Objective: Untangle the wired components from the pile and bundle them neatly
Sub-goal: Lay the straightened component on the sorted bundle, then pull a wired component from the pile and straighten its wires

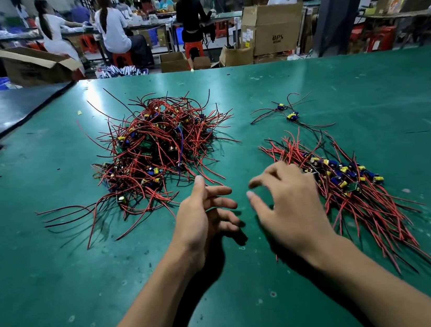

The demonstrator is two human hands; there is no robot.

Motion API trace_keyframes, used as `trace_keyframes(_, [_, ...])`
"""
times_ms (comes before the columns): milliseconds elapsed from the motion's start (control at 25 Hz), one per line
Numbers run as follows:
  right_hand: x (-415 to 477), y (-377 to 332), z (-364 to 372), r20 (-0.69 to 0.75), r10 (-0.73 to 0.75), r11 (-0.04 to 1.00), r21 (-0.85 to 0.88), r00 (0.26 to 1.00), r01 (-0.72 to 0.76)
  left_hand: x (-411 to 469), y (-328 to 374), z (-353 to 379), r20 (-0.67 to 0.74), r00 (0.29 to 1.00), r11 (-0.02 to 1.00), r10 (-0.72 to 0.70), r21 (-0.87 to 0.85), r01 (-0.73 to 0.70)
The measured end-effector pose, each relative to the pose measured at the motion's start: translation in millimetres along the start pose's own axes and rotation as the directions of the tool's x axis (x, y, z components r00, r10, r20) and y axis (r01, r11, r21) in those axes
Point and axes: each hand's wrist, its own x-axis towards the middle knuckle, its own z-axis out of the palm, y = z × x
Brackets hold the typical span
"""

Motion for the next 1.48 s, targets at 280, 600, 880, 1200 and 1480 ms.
trace_keyframes(280, [18, -15, 24, 0.25, 0.172, 0.985, -0.062, 0.953, -0.162, 11, 7, -12, -0.226, 0.974, 0.991, 0.021, -0.124, -0.05])
trace_keyframes(600, [87, -60, 77, 0.398, 0.146, 0.985, 0.029, 0.906, -0.172, 9, 4, -10, -0.255, 0.963, 0.982, 0.091, -0.138, -0.129])
trace_keyframes(880, [61, -43, 62, 0.345, 0.284, 0.956, -0.026, 0.895, -0.293, 7, 4, -12, -0.25, 0.964, 0.986, 0.09, -0.113, -0.122])
trace_keyframes(1200, [41, -12, -9, 0.62, 0.307, 0.453, 0.572, 0.722, -0.684, 5, 3, -2, -0.106, 0.992, 0.996, 0.061, 0.065, -0.054])
trace_keyframes(1480, [18, -13, -16, 0.746, 0.111, 0.58, 0.488, 0.657, -0.652, 8, 5, -12, 0.057, 0.996, 0.997, 0.07, 0.041, -0.072])
